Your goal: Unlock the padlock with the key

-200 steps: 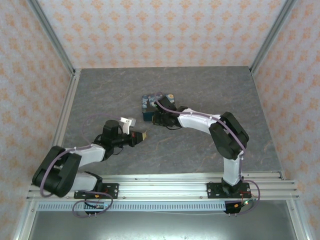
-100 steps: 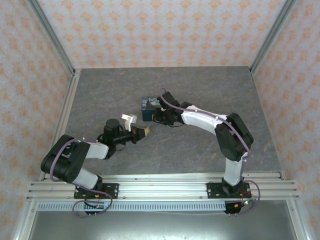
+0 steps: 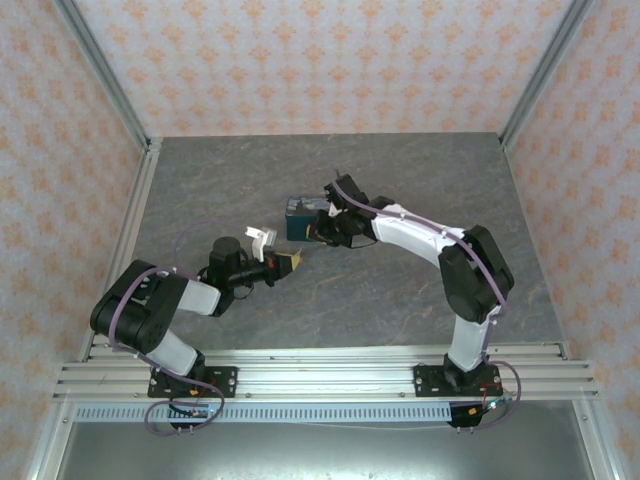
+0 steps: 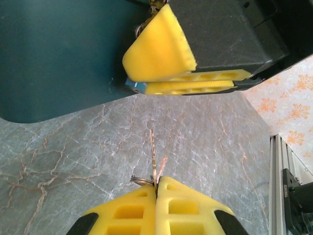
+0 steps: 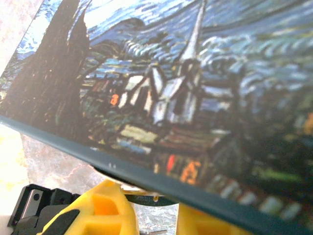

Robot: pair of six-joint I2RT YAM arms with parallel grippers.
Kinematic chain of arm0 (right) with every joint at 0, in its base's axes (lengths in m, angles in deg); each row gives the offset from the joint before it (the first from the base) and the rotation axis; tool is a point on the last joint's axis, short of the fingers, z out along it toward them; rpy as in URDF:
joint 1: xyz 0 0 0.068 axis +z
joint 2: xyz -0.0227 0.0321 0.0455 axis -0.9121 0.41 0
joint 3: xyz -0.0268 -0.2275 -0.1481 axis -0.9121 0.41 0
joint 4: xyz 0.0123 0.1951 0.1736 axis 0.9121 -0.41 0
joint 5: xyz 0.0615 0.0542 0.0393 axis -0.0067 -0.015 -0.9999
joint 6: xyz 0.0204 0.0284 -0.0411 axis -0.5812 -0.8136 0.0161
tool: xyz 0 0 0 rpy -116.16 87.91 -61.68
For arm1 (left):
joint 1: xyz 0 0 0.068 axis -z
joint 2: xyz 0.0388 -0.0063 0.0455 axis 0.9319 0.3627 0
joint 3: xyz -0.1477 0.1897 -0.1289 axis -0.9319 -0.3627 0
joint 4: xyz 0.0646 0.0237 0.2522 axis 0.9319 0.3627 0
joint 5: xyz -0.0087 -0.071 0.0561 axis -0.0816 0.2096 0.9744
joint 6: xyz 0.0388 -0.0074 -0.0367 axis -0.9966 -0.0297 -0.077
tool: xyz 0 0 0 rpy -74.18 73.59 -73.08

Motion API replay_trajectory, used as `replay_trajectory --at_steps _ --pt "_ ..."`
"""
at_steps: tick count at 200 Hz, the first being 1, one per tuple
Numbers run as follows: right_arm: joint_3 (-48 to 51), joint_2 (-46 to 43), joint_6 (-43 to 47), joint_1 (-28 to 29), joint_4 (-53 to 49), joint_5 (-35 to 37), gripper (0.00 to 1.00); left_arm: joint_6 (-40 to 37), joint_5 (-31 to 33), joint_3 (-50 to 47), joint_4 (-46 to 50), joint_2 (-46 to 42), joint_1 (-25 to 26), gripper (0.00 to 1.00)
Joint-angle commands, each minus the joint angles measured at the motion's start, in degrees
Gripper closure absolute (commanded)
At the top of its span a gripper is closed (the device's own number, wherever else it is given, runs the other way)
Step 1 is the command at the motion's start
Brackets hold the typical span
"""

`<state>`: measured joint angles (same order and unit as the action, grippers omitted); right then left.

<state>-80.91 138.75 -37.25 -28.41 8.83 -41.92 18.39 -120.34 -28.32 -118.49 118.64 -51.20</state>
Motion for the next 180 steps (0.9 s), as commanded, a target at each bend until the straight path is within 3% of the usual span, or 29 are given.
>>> replay_trajectory --at_steps 1,83,180 --pt "-2.43 -3.36 -0.22 -0.88 -0.04 -3.39 1.0 -2.53 -0.21 2.46 -3.55 0.56 0.48 1.0" --pt "-3.68 -3.54 -0.09 -1.44 -1.53 -6.39 1.0 -4.4 -0.93 6.96 -2.53 4.61 2.1 1.0" --pt "-2.72 -3.9 -0.23 -2.41 -1.18 -7.99 1.0 -0.97 -2.19 6.66 -9.07 9.56 2.24 1.0"
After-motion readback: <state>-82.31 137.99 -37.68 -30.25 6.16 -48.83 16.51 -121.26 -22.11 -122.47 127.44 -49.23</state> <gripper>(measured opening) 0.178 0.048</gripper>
